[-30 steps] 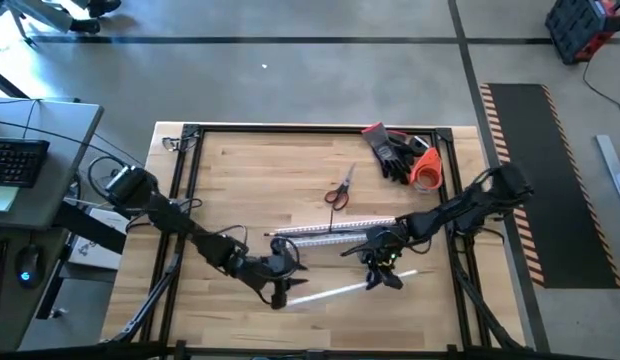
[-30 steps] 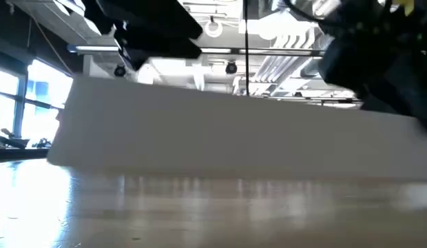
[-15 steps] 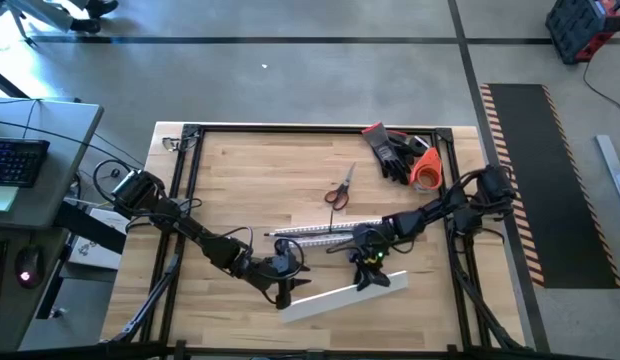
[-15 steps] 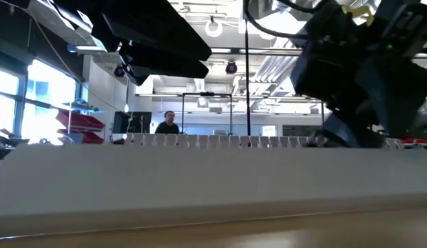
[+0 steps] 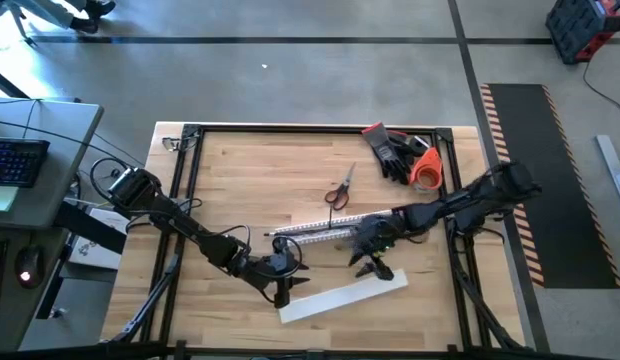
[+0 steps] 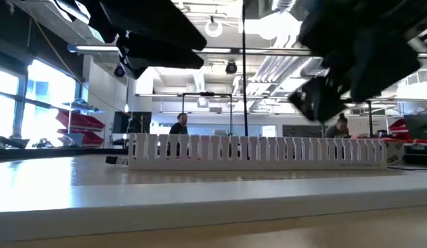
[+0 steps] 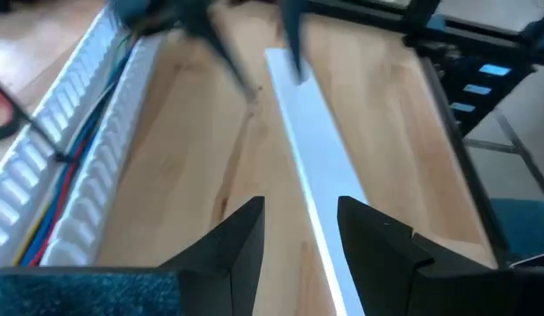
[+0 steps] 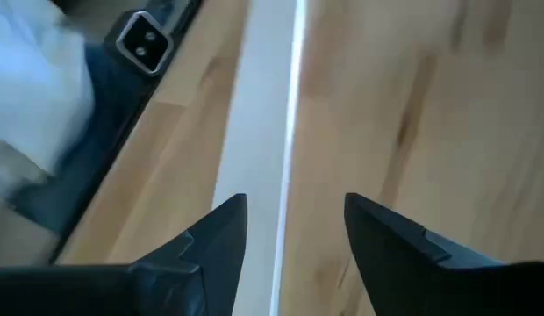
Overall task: Ziptie cables
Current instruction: Close the white cable duct
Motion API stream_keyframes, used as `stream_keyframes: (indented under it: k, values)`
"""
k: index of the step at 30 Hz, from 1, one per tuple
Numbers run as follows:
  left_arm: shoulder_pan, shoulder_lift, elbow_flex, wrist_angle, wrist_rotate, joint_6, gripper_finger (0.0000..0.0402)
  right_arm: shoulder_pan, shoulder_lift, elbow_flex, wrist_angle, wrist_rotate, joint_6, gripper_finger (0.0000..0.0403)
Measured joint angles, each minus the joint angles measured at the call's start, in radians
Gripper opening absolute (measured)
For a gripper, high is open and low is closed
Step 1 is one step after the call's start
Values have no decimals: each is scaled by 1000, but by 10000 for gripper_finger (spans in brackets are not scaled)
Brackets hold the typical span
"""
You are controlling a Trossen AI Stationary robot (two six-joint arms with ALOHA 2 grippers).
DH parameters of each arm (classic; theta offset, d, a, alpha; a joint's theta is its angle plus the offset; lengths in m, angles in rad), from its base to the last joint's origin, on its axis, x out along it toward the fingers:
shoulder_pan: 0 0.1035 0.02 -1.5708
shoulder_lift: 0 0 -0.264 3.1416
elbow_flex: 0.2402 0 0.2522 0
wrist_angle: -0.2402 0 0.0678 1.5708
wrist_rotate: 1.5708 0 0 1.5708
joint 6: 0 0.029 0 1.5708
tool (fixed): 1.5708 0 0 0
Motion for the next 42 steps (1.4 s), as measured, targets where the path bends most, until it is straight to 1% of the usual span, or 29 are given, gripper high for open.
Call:
stream_keyframes:
  k: [2,5,6,7,9,11,13,14,19,22,24,27,30,33,36,42]
  values:
    - [-3,-3,0,-17,-20,-11,128,63,-49,-16,31,117,-54,181]
    - [-10,-3,0,-35,-53,-23,128,150,-84,-37,68,288,-53,181]
    - [-11,-3,0,-42,-62,-31,128,172,-87,-42,67,329,-46,181]
    - [-11,-3,0,-51,-72,-35,128,190,-87,-43,64,347,-28,181]
    - [-11,-3,0,-51,-86,-35,128,217,-87,-43,59,339,20,181]
    - [-11,-3,0,-46,-98,-35,128,235,-87,-42,65,295,69,181]
    - [-10,-3,0,-49,-101,-35,128,249,-87,-42,84,273,72,181]
    - [-10,-3,0,-48,-102,-35,128,256,-87,-42,99,280,68,181]
    - [-10,-3,0,-47,-137,-38,128,282,-51,-41,152,407,79,181]
    - [-10,-3,0,-46,-153,-38,128,287,-16,-41,177,435,78,187]
    - [-10,-3,0,-47,-152,-38,128,287,16,-41,198,438,85,200]
    - [-10,-3,0,-62,-150,-44,128,287,65,-41,232,441,101,236]
    - [-13,-3,0,-73,-153,-63,128,287,110,-41,267,441,81,276]
    - [-13,-2,0,-71,-169,-68,128,287,145,-41,306,442,60,300]
    - [-11,-2,0,-69,-179,-89,128,303,178,-40,322,496,59,303]
    - [-10,-1,0,-69,-181,-98,128,377,226,-40,406,673,42,295]
